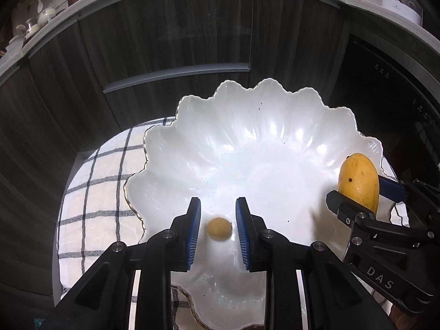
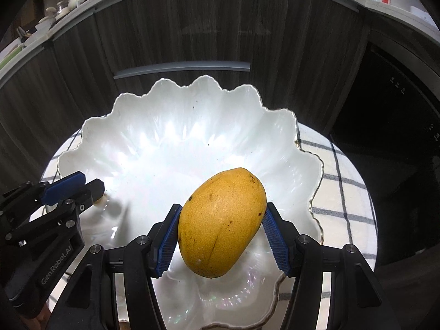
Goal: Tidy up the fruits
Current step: 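Carry both fruits over the white bowl and open both grippers to release them, then withdraw both tools from the bowl toward the remaining fruits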
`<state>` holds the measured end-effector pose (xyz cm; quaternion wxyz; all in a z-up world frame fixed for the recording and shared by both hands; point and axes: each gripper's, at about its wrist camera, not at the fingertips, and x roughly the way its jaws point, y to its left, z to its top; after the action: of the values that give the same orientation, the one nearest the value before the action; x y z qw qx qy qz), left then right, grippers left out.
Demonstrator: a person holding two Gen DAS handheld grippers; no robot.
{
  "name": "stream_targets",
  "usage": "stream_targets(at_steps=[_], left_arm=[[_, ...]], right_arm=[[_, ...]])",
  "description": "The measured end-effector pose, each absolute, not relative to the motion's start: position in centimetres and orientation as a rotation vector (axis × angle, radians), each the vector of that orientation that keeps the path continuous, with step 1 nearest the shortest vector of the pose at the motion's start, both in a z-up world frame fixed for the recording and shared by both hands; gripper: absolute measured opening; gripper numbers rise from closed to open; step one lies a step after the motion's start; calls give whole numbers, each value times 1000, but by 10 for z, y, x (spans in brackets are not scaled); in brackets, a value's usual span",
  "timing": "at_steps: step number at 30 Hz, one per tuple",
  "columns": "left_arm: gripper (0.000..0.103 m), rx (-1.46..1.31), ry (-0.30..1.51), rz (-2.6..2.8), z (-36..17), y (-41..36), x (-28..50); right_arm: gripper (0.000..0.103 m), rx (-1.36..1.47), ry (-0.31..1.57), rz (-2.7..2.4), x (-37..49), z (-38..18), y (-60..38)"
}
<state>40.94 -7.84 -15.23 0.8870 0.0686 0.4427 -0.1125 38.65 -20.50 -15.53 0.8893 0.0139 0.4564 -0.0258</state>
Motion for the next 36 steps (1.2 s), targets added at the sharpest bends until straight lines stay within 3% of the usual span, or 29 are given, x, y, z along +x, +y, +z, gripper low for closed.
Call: stream_targets(at_steps=[2, 4, 6, 8, 13, 18, 25, 28, 33, 36], left_arm=[[45, 147, 914, -223, -151, -77, 410], [47, 156, 906, -214, -150, -77, 409], [48, 166, 901, -209, -148, -77, 408], [55, 175, 890, -199, -145, -77, 407], [59, 165, 868, -188, -132, -73, 402], [79, 173, 801, -158, -106, -73, 391], [81, 166, 749, -124, -76, -68, 372], [88, 160, 724, -102, -65, -64, 360], [91, 149, 677, -100, -51, -56, 334], [101, 146, 651, -91, -42, -51, 320]], right_arm=[[61, 35, 953, -57, 387, -157, -206], [63, 28, 944, -65, 388, -156, -207], [81, 16, 915, -79, 386, -150, -207], [86, 7, 884, -91, 384, -142, -206], [86, 3, 826, -128, 380, -119, -209], [86, 2, 748, -151, 364, -92, -209], [86, -7, 687, -151, 340, -64, -206], [86, 3, 670, -150, 329, -55, -203], [86, 3, 652, -147, 307, -44, -199], [86, 3, 645, -148, 297, -40, -198]])
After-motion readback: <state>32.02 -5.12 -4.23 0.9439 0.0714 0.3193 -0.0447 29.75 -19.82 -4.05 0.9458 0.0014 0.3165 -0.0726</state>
